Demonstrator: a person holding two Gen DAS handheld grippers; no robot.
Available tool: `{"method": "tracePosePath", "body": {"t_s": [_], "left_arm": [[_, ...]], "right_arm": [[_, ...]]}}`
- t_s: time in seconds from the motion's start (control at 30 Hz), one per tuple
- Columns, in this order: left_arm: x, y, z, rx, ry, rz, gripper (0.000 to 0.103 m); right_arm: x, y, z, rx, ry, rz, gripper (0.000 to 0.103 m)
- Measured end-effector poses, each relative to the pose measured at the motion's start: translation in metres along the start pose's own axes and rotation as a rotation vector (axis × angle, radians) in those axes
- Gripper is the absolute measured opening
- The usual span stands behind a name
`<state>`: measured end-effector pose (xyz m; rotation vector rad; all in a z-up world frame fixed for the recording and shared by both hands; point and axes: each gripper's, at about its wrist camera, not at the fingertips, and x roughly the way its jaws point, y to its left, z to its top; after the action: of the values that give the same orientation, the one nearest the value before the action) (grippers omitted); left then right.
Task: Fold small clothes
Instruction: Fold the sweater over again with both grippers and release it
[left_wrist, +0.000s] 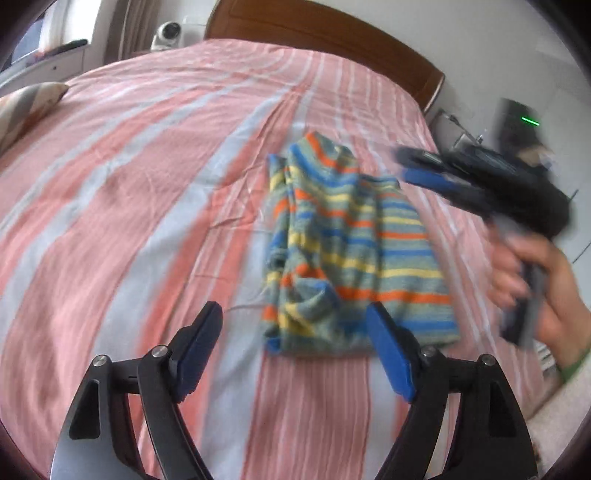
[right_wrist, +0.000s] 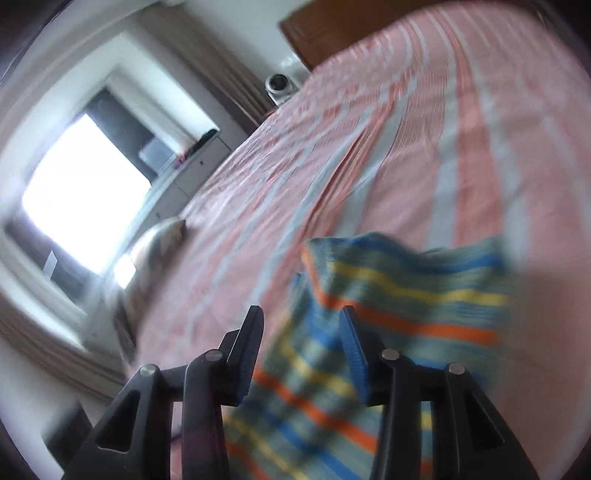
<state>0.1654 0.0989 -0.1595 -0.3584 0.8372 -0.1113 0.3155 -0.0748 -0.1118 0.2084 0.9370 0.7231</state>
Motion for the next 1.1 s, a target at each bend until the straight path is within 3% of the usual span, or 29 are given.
{"method": "tracePosePath", "body": {"t_s": [0.07,0.1,0.13,0.2,0.27,0.3,0.37,0.43,0.47,0.53,0.63,0.7,0.8,0.87,0.93,1.0,1.07,1.1], "left_arm": [[0.012,0.000,0.002,0.005,0.012,0.069,0.061],[0.021,0.004,0.002,-0.012,0.052,0.123,0.030],[0.022,0.013,-0.001,-0.042,0.086,0.117,0.021],[0.021,0.022,-0.004,-0.077,0.115,0.099,0.021],[0.010,0.015,-0.006,-0.005,0.124,0.136,0.024],[0.003,0.012,-0.004,0.021,0.126,0.156,0.032],[-0.020,0.013,0.007,0.033,0.081,0.172,0.052],[-0.027,0.018,0.029,0.030,0.023,0.128,0.075],[-0.026,0.017,0.050,0.035,-0.004,0.110,0.076],[-0.011,0.009,0.080,0.063,0.015,0.074,0.084],[0.038,-0.008,0.120,0.134,0.094,0.055,0.084],[0.082,-0.015,0.130,0.166,0.185,0.073,0.084],[0.122,0.000,0.114,0.136,0.264,0.167,0.039],[0.115,0.022,0.107,-0.005,0.213,0.148,0.039],[0.096,0.030,0.100,-0.039,0.155,0.227,0.034],[0.071,0.044,0.092,-0.076,0.123,0.275,0.029],[0.044,0.058,0.082,-0.126,0.108,0.192,0.036],[0.029,0.061,0.074,-0.129,0.104,0.143,0.050]], "right_arm": [[-0.023,0.008,-0.015,-0.085,0.012,-0.020,0.043],[-0.035,0.014,-0.032,-0.108,0.036,0.008,0.043],[-0.042,0.015,-0.044,-0.110,0.054,0.035,0.043],[-0.042,0.017,-0.085,-0.126,0.128,0.037,0.043],[-0.019,0.013,-0.122,-0.171,0.253,-0.091,0.038],[-0.014,0.012,-0.141,-0.211,0.267,-0.126,0.038],[-0.027,0.017,-0.146,-0.242,0.205,-0.130,0.037],[-0.044,0.018,-0.134,-0.205,0.155,-0.097,0.037],[-0.052,0.018,-0.128,-0.201,0.118,-0.094,0.037],[-0.065,0.015,-0.109,-0.213,0.050,-0.124,0.037],[-0.069,0.002,-0.081,-0.179,-0.011,-0.161,0.037],[-0.067,-0.004,-0.064,-0.141,-0.044,-0.151,0.037],[-0.051,-0.010,-0.054,-0.117,-0.060,-0.140,0.037],[-0.025,-0.019,-0.054,-0.103,-0.006,-0.138,0.038],[0.007,-0.036,-0.064,-0.058,0.093,-0.190,0.038],[0.008,-0.041,-0.073,-0.066,0.047,-0.195,0.037],[-0.002,-0.032,-0.074,-0.084,0.043,-0.248,0.037],[-0.013,-0.025,-0.074,-0.082,0.025,-0.269,0.037]]}}
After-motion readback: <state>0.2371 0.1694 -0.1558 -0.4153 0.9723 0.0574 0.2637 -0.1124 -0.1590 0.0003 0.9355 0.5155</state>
